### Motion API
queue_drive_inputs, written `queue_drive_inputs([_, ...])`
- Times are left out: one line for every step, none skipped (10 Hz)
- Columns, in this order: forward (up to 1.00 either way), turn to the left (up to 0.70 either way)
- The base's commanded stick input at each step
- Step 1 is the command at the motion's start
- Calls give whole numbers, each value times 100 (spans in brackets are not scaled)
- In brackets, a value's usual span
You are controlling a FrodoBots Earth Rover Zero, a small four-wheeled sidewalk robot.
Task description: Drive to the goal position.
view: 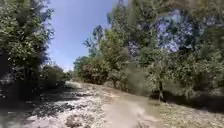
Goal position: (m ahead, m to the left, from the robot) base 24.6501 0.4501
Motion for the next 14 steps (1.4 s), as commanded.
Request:
queue_drive_inputs([45, 22])
queue_drive_inputs([45, 27])
queue_drive_inputs([45, 27])
queue_drive_inputs([45, 27])
queue_drive_inputs([45, 2])
queue_drive_inputs([45, 2])
queue_drive_inputs([45, 2])
queue_drive_inputs([45, 2])
queue_drive_inputs([45, 2])
queue_drive_inputs([45, 16])
queue_drive_inputs([45, 27])
queue_drive_inputs([45, 16])
queue_drive_inputs([45, 5])
queue_drive_inputs([45, 2])
